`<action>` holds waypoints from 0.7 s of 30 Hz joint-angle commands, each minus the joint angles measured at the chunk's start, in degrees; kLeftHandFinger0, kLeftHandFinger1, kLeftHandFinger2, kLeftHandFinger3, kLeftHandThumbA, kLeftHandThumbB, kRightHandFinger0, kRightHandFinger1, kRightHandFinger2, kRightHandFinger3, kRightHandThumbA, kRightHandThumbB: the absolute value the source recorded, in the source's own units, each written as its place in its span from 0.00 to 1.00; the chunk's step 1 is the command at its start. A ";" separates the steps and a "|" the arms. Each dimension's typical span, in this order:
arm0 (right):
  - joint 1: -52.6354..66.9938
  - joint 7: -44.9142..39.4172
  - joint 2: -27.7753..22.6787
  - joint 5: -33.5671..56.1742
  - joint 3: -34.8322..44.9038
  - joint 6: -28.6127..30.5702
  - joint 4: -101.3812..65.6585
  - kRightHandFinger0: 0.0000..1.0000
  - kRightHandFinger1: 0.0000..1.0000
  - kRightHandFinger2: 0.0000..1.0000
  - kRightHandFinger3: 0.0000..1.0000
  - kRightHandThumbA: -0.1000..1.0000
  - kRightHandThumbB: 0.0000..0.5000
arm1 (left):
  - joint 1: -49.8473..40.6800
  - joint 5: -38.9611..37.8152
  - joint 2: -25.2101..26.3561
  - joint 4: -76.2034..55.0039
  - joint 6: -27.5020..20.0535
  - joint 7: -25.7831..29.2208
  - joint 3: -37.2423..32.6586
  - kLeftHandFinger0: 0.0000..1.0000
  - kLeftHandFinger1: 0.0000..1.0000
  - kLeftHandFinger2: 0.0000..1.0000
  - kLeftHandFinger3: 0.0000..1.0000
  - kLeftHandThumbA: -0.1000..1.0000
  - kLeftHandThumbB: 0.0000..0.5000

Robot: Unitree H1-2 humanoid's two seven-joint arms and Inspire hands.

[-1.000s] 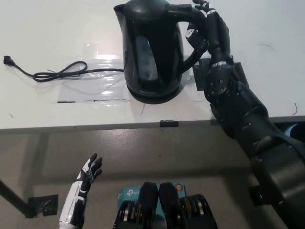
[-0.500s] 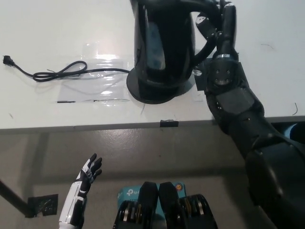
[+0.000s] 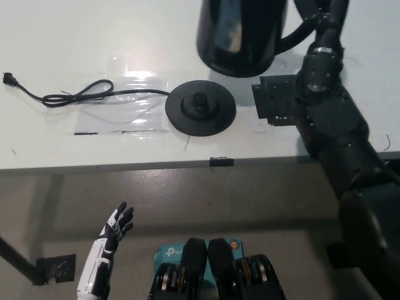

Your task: Use the right hand to grab the handle of the kettle from the base and place it on the right side

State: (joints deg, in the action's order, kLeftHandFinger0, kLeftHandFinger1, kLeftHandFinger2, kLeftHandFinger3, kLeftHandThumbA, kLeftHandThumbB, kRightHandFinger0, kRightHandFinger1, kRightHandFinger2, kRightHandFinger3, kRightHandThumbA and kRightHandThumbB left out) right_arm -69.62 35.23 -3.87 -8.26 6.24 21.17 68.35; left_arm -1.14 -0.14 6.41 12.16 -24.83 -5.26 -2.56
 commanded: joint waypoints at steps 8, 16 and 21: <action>-1.33 4.21 -6.85 -0.63 -2.33 5.76 1.36 0.00 0.00 0.33 0.42 0.00 0.03 | -0.34 -0.12 0.71 -0.86 -2.10 -0.09 0.70 1.00 1.00 1.00 1.00 1.00 1.00; 1.09 3.58 -8.03 0.84 -1.56 5.76 3.52 0.00 0.04 0.40 0.52 0.04 0.13 | -0.60 -0.27 0.62 -0.48 -2.10 -0.07 0.96 1.00 1.00 1.00 1.00 1.00 1.00; 2.07 3.71 -7.00 1.14 -1.68 5.76 4.00 0.00 0.02 0.38 0.52 0.00 0.02 | -0.56 -0.13 0.48 -0.48 -2.10 0.05 1.10 1.00 1.00 1.00 1.00 1.00 1.00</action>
State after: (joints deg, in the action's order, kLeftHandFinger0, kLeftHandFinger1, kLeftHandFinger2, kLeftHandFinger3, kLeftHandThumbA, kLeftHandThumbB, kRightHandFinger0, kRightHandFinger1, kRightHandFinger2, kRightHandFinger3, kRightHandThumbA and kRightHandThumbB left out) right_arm -63.56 37.64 -10.34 -8.22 4.46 21.61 73.73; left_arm -1.30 -0.12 6.42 12.39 -24.83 -5.22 -1.93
